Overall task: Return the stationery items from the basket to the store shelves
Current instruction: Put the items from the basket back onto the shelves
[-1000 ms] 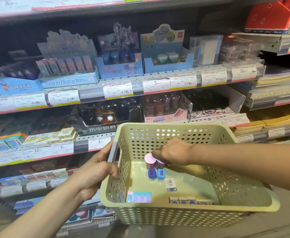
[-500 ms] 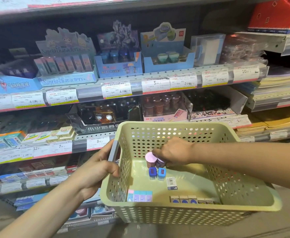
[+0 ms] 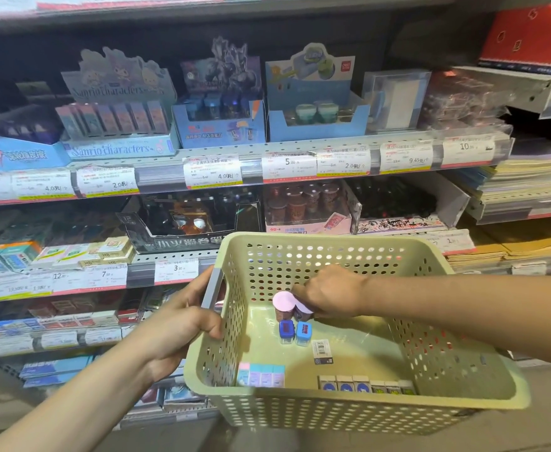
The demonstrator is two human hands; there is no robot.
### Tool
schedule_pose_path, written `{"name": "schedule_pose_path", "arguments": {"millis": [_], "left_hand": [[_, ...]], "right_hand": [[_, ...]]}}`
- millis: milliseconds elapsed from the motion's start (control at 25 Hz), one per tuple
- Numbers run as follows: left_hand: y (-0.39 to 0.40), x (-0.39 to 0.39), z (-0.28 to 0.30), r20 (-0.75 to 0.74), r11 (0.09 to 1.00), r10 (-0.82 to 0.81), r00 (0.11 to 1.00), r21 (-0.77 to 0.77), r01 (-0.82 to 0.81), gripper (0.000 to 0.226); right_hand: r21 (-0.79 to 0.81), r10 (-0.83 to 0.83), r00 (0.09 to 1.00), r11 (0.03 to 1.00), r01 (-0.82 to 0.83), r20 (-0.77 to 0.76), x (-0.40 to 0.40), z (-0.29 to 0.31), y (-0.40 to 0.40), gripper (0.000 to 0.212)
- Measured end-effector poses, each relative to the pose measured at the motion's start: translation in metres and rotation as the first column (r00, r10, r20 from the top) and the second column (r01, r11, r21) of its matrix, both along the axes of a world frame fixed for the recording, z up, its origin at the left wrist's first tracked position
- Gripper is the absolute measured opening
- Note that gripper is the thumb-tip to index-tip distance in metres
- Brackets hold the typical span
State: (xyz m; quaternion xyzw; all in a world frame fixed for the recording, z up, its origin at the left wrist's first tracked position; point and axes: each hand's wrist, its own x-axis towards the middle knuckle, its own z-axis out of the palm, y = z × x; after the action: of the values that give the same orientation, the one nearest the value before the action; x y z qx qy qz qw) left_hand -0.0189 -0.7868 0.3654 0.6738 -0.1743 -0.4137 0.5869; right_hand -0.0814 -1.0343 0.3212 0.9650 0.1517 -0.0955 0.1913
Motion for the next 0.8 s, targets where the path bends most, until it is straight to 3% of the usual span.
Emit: {"name": "schedule_pose_path", "arguments": {"millis": [320, 400, 600, 720, 800], "left_hand": [[-0.005, 0.002, -0.006, -0.013, 1.0, 0.026, 1.0, 0.011, -0.025, 0.087], [-0.006, 0.003, -0.008, -0.018, 0.999, 0.041, 0.999, 0.013, -0.041, 0.087], [-0.009, 0.002, -0.012, 0.0, 0.998, 0.068, 0.998, 0.011, -0.068, 0.085], [-0.008, 0.005, -0.015, -0.001, 0.995, 0.099, 0.995, 0.031, -0.099, 0.088], [-0.007, 0.007, -0.016, 0.005, 0.994, 0.104, 0.995, 0.033, -0.104, 0.088]], "right_hand": [[0.15, -0.1, 0.993, 0.983, 0.108, -0.058, -0.008, 0.012, -0.005, 0.036], [0.265, -0.17, 0.981, 0.946, 0.188, -0.09, -0.011, 0.016, -0.007, 0.036], [0.683, -0.326, 0.933, 0.647, 0.339, -0.154, -0.013, 0.033, -0.022, 0.027], [0.867, -0.335, 0.907, 0.339, 0.367, -0.253, -0.013, 0.048, -0.034, 0.025], [0.927, -0.377, 0.896, 0.189, 0.324, -0.236, -0.012, 0.056, -0.043, 0.023]]}}
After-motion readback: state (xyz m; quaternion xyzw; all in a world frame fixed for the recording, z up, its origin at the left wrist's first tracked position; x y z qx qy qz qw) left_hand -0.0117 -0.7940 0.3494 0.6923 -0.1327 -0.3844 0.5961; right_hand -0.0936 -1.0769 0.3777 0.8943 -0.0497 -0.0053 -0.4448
